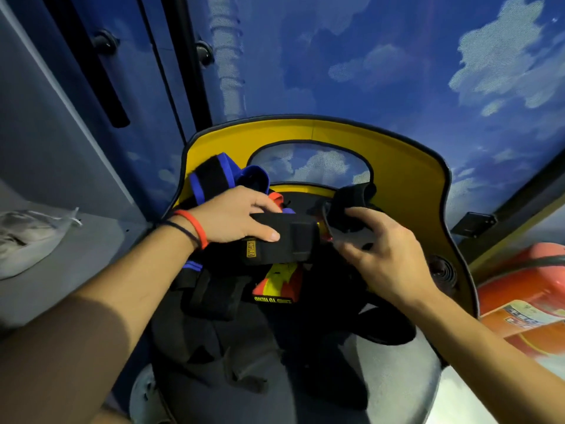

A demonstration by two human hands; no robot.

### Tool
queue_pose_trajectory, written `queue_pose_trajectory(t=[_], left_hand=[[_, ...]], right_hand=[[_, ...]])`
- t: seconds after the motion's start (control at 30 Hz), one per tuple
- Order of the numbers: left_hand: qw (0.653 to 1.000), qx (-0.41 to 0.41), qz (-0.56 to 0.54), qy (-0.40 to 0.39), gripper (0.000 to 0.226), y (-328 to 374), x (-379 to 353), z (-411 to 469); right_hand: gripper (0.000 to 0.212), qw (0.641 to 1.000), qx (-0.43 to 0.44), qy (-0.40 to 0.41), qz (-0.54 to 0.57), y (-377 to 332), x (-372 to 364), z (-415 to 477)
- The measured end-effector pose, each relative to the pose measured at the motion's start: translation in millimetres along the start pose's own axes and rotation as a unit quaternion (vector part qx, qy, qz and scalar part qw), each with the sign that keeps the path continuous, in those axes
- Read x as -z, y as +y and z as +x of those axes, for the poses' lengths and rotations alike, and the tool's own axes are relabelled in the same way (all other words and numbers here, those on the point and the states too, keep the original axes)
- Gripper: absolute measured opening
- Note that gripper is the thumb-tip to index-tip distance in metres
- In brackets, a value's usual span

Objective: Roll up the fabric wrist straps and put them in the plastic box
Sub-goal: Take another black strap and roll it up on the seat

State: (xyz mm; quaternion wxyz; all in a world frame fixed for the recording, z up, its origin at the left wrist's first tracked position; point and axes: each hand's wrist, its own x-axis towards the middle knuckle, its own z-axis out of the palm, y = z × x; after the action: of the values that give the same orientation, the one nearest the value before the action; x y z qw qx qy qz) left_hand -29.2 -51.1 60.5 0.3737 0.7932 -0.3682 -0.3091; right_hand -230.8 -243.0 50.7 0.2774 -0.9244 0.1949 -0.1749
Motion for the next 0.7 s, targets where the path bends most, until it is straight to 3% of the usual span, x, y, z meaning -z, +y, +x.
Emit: queue_pose_trajectory(t=[0.1,0.17,0.23,0.33,0.37,0.5,0.6,0.7], left_hand=[[1.000,-0.023,-0.007,0.008,0.033,16.6,-18.6,9.1],[0.999,-0.048,-0.015,-0.006,0.031,25.6,-27.5,15.7],[0.998,-0.050,-0.019,-0.022,0.027,31.3,-30.4,18.5],[0.997,-0.037,0.022,-0.063,0.023,24.8,-27.0,13.7],[0.995,-0.027,0.041,-0.087,0.028,20.7,-25.2,11.3],[0.994,0.005,0.064,-0.088,0.055,-3.4,-11.4,10.2],[0.998,-0.008,0.010,-0.065,0.038,-2.7,1.1,9.6],[0.995,-0.051,-0.080,-0.029,0.036,6.4,7.1,6.9]], right_hand=[[0.076,0.993,0.093,-0.076,-0.017,-23.8,-11.8,-1.7],[0.082,0.987,0.065,-0.144,0.010,-27.6,-17.1,3.7],[0.068,0.985,0.040,-0.168,0.021,-23.6,-17.1,12.4],[0.011,0.987,0.001,-0.136,0.080,-13.0,-15.8,21.6],[0.004,0.982,-0.022,-0.127,0.137,-9.7,-15.6,21.6],[0.006,0.928,-0.120,-0.089,0.341,4.6,-10.1,21.8],[0.010,0.896,-0.180,-0.058,0.402,16.2,1.6,26.1],[0.010,0.906,-0.183,-0.037,0.380,23.6,5.2,27.1]])
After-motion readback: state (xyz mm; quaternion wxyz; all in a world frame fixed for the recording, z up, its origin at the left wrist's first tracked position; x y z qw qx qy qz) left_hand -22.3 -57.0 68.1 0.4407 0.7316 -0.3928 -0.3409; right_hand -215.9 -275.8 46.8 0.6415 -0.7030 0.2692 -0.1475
